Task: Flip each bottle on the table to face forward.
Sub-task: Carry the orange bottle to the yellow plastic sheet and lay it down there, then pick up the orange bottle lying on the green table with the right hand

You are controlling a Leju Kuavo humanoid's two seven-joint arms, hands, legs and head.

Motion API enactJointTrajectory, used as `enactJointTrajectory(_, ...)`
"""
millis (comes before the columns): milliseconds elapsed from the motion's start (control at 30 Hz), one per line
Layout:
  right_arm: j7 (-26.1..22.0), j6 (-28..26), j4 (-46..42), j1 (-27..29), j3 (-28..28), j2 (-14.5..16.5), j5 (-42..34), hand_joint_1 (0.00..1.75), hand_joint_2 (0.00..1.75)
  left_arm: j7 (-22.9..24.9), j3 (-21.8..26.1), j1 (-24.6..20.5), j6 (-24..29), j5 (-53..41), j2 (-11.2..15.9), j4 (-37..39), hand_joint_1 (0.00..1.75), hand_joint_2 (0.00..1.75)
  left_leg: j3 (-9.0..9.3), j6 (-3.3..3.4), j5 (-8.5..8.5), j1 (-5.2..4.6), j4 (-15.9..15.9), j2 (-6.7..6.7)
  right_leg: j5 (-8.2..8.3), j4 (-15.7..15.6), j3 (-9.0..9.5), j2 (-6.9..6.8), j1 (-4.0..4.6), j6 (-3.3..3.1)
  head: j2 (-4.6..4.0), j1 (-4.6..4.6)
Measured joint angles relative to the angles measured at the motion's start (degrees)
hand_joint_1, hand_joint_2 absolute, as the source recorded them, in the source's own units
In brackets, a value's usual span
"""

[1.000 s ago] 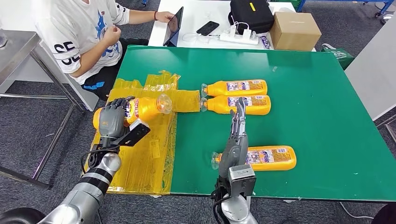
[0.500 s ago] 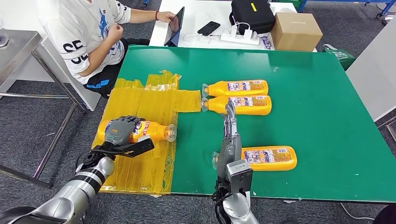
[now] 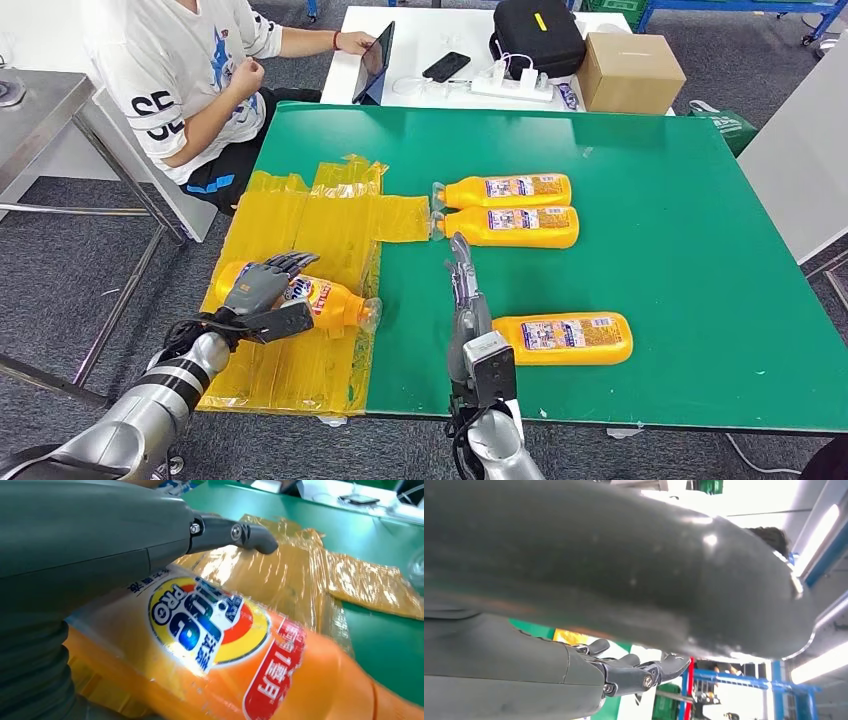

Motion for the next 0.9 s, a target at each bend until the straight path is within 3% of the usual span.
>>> enactJointTrajectory(233, 0.3, 1.6, 2.8, -1.0, -0.5, 0.7, -1.1, 0.00, 0.00, -1.2, -1.5, 0.8, -2.8, 2.5, 1.4, -0.9, 0.00, 0.00, 0.27, -0.01, 0.00, 0.00, 0.0, -0.10, -0.04, 0.0, 0.31, -0.07, 0.00, -0.04, 0.00, 0.01)
enactJointTrajectory(600, 0.3, 2.8, 5.3, -1.8, -1.2, 1.6, -2.2, 0.00, 0.00, -5.2, -1.7, 3.0, -11.9, 11.4, 4.0, -4.5, 0.00, 0.00, 0.37, -0.03, 0.01, 0.00, 0.0, -0.08, -0.03, 0.0, 0.39, -0.06, 0.01, -0.04, 0.00, 0.00)
enactJointTrajectory(800, 0.2, 3.0, 6.2, -2.1, -1.4, 2.0, -2.3, 0.00, 0.00, -6.3, -1.5, 4.6, -11.6, 14.7, 4.4, -6.8, 0.00, 0.00, 0.36, -0.09, -0.03, 0.00, 0.0, -0.03, -0.03, 0.0, 0.32, -0.05, 0.00, -0.05, 0.00, 0.01)
enactJointTrajectory(900, 0.2, 3.1, 6.4, -2.1, -1.5, 2.2, -2.1, 0.00, 0.00, -7.2, 0.5, 7.6, -5.0, 20.7, 2.6, -10.9, 0.00, 1.31, 0.25, -0.09, -0.03, -0.01, 0.0, 0.06, -0.01, 0.0, 0.10, -0.03, 0.00, -0.05, 0.00, 0.01)
